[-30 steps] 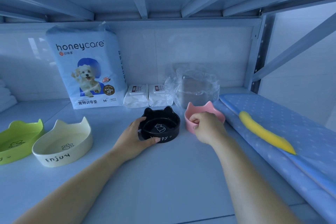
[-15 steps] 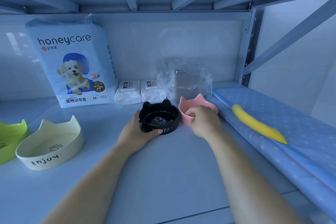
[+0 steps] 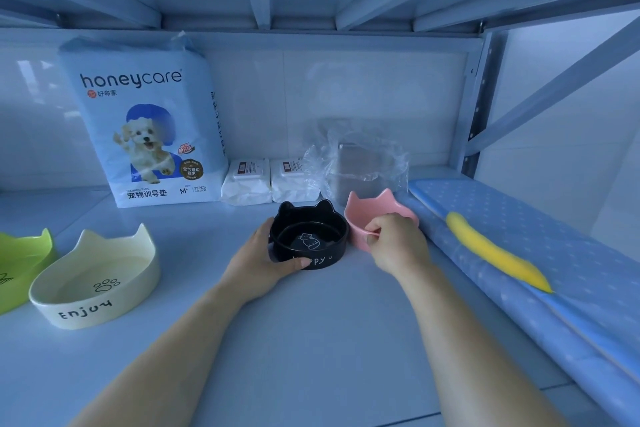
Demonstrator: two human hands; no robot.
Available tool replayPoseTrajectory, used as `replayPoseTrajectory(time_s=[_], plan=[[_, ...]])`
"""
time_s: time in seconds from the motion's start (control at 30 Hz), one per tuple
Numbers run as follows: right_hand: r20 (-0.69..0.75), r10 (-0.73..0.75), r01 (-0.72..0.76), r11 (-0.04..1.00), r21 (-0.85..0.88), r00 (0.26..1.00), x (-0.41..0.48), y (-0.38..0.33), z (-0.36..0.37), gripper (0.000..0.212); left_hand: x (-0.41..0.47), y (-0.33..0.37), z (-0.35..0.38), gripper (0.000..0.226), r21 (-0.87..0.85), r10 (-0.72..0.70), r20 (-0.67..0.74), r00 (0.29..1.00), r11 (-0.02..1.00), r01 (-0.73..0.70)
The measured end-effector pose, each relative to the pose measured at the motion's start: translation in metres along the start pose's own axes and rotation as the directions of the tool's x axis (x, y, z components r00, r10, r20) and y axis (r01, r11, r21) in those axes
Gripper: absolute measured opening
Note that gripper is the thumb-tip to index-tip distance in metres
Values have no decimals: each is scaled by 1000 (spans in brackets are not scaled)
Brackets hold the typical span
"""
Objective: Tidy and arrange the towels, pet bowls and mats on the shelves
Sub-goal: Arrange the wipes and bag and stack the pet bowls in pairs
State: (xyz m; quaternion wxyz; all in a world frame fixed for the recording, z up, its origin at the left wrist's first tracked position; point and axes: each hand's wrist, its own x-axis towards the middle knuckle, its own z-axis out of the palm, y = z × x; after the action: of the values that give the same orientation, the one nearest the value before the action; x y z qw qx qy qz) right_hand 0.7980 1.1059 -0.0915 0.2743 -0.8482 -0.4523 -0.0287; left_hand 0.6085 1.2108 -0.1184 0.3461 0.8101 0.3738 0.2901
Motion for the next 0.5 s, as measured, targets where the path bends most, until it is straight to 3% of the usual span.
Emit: replayPoseTrajectory(time_s=[0.27, 0.5], plan=[[64, 26, -20, 995, -93, 998, 3, 2, -7, 14, -2, 3, 3, 70, 10, 15, 26, 1000, 1000, -15], [92, 85, -88, 996, 23, 992, 3, -2, -11, 17, -9, 19, 12, 72, 115, 8, -71, 997, 993, 1]])
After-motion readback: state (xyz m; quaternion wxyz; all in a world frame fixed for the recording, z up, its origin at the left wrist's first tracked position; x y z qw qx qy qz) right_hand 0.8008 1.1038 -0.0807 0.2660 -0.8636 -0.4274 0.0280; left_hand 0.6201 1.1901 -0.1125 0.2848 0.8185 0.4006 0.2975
